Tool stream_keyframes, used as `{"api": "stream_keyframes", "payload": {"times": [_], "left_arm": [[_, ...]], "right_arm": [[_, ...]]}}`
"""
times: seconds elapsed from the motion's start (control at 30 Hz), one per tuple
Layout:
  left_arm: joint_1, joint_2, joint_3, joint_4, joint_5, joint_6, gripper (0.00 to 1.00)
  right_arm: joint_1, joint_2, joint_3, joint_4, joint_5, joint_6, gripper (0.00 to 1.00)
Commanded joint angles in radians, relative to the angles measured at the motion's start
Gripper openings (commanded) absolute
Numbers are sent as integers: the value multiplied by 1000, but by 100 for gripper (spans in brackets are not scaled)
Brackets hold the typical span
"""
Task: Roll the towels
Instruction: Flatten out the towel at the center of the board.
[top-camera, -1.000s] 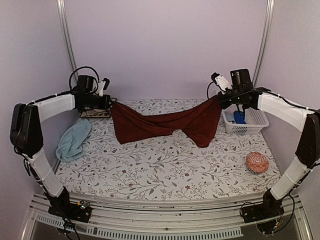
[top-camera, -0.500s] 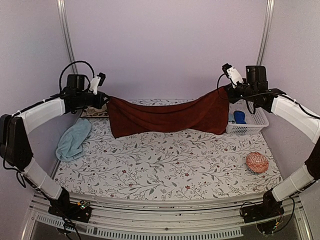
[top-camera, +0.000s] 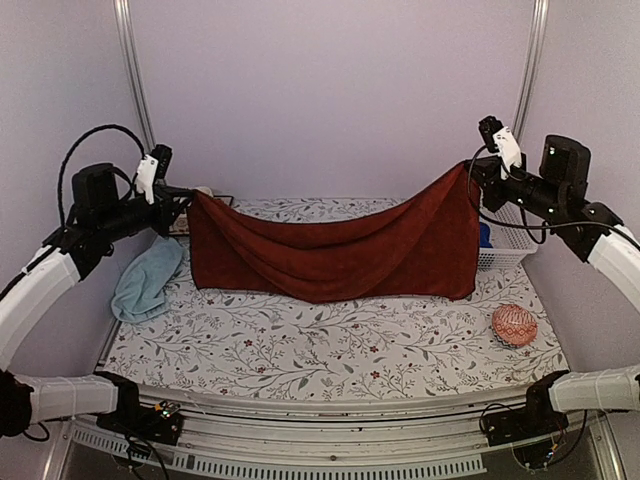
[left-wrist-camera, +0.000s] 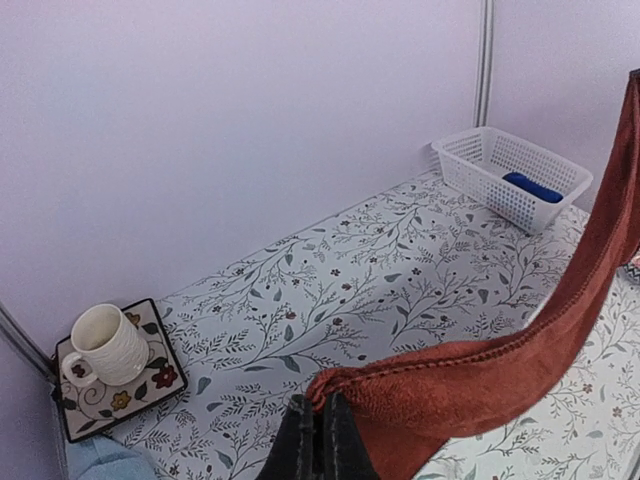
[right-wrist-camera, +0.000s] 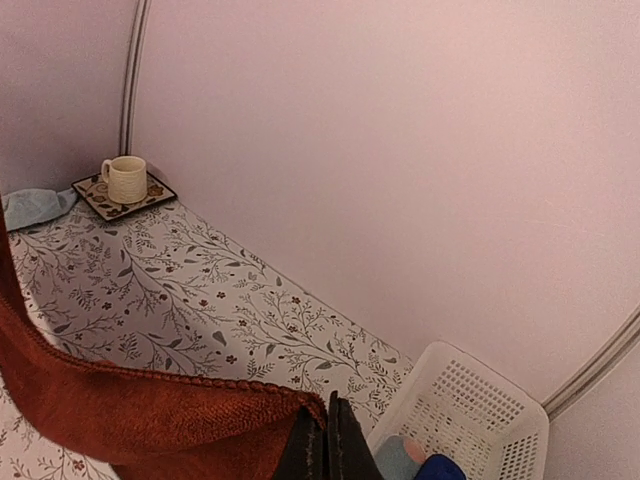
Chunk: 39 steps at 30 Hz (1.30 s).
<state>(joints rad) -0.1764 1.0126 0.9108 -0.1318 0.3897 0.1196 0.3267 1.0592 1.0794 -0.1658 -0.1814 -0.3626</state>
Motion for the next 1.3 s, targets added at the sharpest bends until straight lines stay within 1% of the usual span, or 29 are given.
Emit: {"api": "stream_keyframes", "payload": {"times": [0.0,0.07,0.23,0.33,0.37,0.4,0.43,0.47,0.5,0.63,0.67,0.77,0.9,1.07,1.17,1.27], "left_arm": [[3,173,82,-72,-42,9,0],[5,317,149,-136,-56,-10,0],[2,722,323,-274,-46,-62,0],[-1,847,388,-296,-104,-86,0],[-2,869,400,-295,-124,-95,5],[-2,889,419,-298,-151,-99,13],[-1,907,434,-307,-167,-102,32],[0,921,447,-314,-182,-106,48],[0,929,457,-319,-195,-112,59],[0,929,457,-317,-290,-156,95],[0,925,450,-310,-310,-165,96],[0,905,422,-283,-362,-191,97],[-14,869,384,-289,-343,-196,97],[-62,777,281,-380,-399,-217,95],[-84,738,243,-450,-427,-236,94],[-95,722,220,-494,-426,-254,93]], "right_arm": [[0,223,87,-87,132,30,2],[0,329,120,-127,199,54,2],[0,555,209,-197,289,85,2],[0,632,246,-217,328,97,2],[1,651,259,-223,335,98,2],[0,665,265,-221,346,98,2],[0,675,267,-220,351,94,2],[1,683,269,-218,352,92,2],[1,688,271,-218,351,90,2],[0,704,278,-225,338,89,2],[1,706,279,-224,338,90,2],[1,711,282,-221,338,88,2],[1,720,301,-232,383,89,2],[0,708,300,-246,497,97,2],[1,695,291,-248,539,108,2],[0,679,286,-244,552,116,2]]}}
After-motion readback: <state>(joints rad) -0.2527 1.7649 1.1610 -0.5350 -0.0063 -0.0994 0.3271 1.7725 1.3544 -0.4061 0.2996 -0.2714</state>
